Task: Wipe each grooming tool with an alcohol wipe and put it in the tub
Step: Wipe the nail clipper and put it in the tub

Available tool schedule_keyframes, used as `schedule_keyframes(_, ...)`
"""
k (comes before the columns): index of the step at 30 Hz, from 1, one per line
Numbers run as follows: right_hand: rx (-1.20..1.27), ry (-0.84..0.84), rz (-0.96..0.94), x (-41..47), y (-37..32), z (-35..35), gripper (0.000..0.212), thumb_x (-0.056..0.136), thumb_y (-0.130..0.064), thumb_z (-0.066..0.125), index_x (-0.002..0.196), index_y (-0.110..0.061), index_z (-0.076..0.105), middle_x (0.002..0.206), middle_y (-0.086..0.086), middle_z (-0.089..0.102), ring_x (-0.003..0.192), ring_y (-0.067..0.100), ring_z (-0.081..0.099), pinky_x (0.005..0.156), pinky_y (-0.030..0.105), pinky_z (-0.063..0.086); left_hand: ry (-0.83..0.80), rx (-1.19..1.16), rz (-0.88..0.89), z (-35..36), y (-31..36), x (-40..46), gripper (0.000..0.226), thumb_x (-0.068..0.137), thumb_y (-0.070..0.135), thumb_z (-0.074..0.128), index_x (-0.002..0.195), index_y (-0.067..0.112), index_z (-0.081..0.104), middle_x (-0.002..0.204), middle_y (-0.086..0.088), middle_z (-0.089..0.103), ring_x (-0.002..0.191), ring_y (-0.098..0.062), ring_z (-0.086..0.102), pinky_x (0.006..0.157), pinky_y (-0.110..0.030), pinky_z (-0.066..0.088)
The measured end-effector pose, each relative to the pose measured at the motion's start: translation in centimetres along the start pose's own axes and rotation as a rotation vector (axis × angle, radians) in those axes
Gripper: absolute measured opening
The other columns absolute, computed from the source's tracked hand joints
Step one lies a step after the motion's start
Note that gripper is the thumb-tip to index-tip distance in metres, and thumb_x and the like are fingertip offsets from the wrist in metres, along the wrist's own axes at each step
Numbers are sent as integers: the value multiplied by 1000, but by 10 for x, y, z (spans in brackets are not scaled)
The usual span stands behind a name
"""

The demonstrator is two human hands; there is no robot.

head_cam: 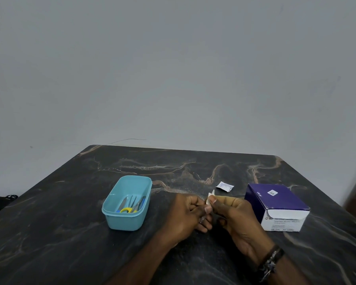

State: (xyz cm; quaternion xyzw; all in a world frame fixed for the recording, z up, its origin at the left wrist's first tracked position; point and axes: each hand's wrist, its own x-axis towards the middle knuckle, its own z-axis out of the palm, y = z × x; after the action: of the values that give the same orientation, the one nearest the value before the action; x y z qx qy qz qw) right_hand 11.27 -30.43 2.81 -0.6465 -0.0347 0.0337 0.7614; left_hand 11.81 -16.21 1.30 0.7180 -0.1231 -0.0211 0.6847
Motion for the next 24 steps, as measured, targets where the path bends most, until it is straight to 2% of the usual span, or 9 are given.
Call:
schedule_keyframes(4, 16, -31, 0, -2, -1, 2, 26, 84, -20, 67, 78, 5, 68, 66, 24, 56, 54, 27, 51, 50, 29, 44, 15, -14, -11, -1, 0, -1, 16, 92, 9, 62, 88, -7, 63, 71, -19, 67, 57, -25, 67, 53, -30, 56)
schedule_keyframes(9, 40, 114, -50, -3, -3, 4, 20, 85, -16, 69, 80, 3, 70, 67, 20, 63, 50, 22, 54, 43, 25, 44, -14, -21, -28, 3, 0, -1, 12, 92, 11, 62, 82, 4, 63, 69, -18, 67, 55, -26, 66, 49, -29, 55)
schedule_keyframes(12, 47, 142, -64, -2, -4, 3, 18, 85, -16, 70, 82, 2, 71, 67, 17, 63, 50, 20, 53, 42, 23, 43, -11, -21, -27, 4, 2, -1, 12, 92, 11, 62, 83, 3, 62, 67, -17, 66, 54, -26, 66, 48, -28, 54)
schedule_keyframes(15, 30, 58, -45, -4, -4, 4, 22, 86, -17, 68, 82, 4, 69, 63, 21, 60, 46, 21, 53, 42, 24, 43, 32, -25, -19, 4, 3, -2, 14, 92, 11, 61, 83, 1, 62, 65, -15, 66, 52, -25, 66, 48, -29, 54)
schedule_keyframes(18, 23, -21, -26, -5, -4, 4, 30, 85, -22, 68, 83, 8, 66, 67, 26, 57, 50, 26, 50, 46, 28, 44, 62, -26, -9, 3, 3, -3, 15, 92, 11, 61, 82, 1, 62, 63, -13, 66, 51, -25, 66, 48, -29, 54)
schedule_keyframes(21, -2, 70, -44, -4, -3, 4, 27, 86, -18, 68, 84, 9, 68, 64, 22, 60, 49, 24, 50, 42, 23, 41, 50, -39, -16, 4, 3, -3, 15, 93, 11, 61, 83, -1, 60, 62, -12, 65, 49, -24, 65, 46, -27, 53)
schedule_keyframes(24, -9, 158, -71, -1, -1, 5, 19, 84, -17, 70, 80, 1, 72, 63, 11, 64, 51, 14, 52, 44, 20, 39, 19, -36, -27, 4, 5, -4, 15, 92, 11, 62, 89, -4, 60, 63, -12, 65, 49, -24, 65, 45, -27, 53)
